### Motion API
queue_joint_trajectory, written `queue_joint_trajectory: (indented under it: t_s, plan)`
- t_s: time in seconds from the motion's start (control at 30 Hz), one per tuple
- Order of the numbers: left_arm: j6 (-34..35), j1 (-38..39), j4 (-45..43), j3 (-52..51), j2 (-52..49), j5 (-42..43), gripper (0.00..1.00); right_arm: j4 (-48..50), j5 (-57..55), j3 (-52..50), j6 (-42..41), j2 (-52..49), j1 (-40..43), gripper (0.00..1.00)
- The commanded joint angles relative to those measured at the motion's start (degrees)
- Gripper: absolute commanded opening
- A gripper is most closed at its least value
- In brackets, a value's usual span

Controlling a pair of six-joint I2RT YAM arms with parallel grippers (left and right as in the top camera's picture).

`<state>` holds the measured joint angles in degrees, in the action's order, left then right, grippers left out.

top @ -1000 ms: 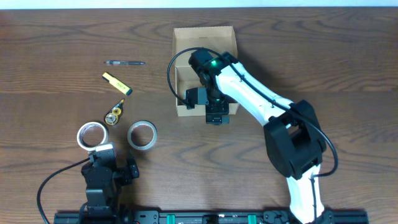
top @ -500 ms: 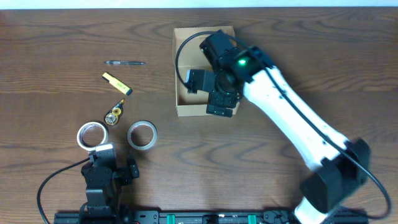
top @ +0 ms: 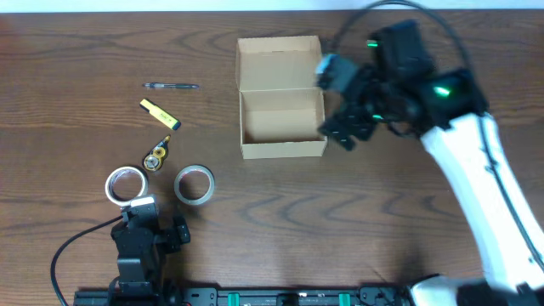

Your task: Pack container

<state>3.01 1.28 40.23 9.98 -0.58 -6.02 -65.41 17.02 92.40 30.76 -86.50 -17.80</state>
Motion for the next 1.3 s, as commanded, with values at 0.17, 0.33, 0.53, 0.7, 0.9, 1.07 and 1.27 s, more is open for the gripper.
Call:
queue_joint_trajectory:
  t_s: [0.17,0.33,0.53,0.7,0.9,1.07,1.27]
  plan:
    - [0.4,-0.2,0.2,-0.7,0.4,-0.1,0.95,9.3,8.9,-22.2,-4.6,21.7,9.7,0.99]
    - [0.4,-0.2,0.2,-0.7,0.4,-0.1,0.95,13.8,8.4,-34.4,-8.0,35.0,12.2,0.99]
    - [0.4,-0.2,0.2,-0.7,0.4,-0.1,0.95,16.3,3.2,-44.9,-14.6,48.8,12.7,0.99]
    - [0.4,-0.2,0.2,-0.7,0.4,-0.1,0.95,16.3,-0.6,-52.3,-18.3,58.2,12.7,0.99]
    - [0.4,-0.2,0.2,-0.7,0.4,-0.1,0.96,17.3,-2.5,-60.4,-20.3,66.6,12.7,0.99]
    - [0.4,-0.2,0.2,-0.7,0.4,-0.1,0.95,21.5,-3.5,-67.5,-23.0,72.3,12.7,0.99]
    - [0.4,-0.2,0.2,-0.7,0.4,-0.1,0.95,24.0,-5.9,-71.5,-25.0,74.1,12.7,0.99]
